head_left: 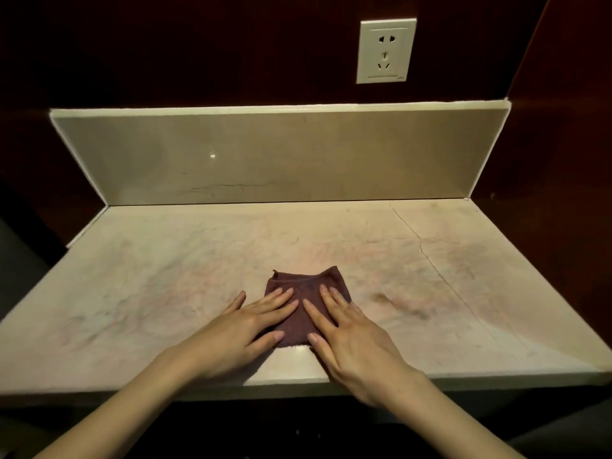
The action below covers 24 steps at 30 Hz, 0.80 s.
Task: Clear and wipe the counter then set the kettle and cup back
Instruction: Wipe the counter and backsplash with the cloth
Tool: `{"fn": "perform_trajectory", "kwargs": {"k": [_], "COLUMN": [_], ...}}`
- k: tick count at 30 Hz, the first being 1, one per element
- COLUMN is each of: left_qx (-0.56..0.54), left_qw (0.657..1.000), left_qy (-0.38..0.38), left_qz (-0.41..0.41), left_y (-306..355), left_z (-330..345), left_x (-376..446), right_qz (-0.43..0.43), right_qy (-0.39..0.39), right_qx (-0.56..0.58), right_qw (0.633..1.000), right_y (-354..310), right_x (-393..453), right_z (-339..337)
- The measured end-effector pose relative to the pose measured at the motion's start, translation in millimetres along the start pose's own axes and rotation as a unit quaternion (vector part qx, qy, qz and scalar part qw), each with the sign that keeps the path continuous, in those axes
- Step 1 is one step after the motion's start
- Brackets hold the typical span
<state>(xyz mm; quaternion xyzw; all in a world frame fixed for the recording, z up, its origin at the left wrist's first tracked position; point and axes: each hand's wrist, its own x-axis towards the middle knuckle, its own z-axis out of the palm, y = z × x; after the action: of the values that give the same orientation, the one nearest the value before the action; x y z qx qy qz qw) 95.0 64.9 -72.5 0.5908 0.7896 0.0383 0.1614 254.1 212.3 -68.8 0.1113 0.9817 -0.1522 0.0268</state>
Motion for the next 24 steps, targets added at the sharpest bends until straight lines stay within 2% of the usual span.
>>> {"fn": "perform_trajectory", "kwargs": {"k": [5, 11, 16, 24], "left_qx": [-0.021, -0.023, -0.019, -0.024], "left_qw": [1.0, 1.0, 1.0, 0.999], "left_qy": [-0.007, 0.0, 0.001, 0.012], "left_qz": [-0.013, -0.02, -0.021, 0.027], "left_y": [-22.5, -13.0, 16.7, 109.5], "left_z": [2.1, 2.6, 7.9, 16.8], "left_x": [-29.8, -31.5, -16.2, 38.7], "right_qz": [-0.019, -0.04, -0.046, 0.018], "right_qy": [0.001, -0.012, -0.026, -0.028], "right_qx": [0.002, -0.009, -0.031, -0.052], "right_qw": [1.0, 0.999, 0.998, 0.998], "right_y": [-36.3, -30.1, 0.8, 78.2], "right_x": [7.0, 3.0, -13.1, -74.0], "right_z": [12.9, 8.3, -3.1, -24.3]}}
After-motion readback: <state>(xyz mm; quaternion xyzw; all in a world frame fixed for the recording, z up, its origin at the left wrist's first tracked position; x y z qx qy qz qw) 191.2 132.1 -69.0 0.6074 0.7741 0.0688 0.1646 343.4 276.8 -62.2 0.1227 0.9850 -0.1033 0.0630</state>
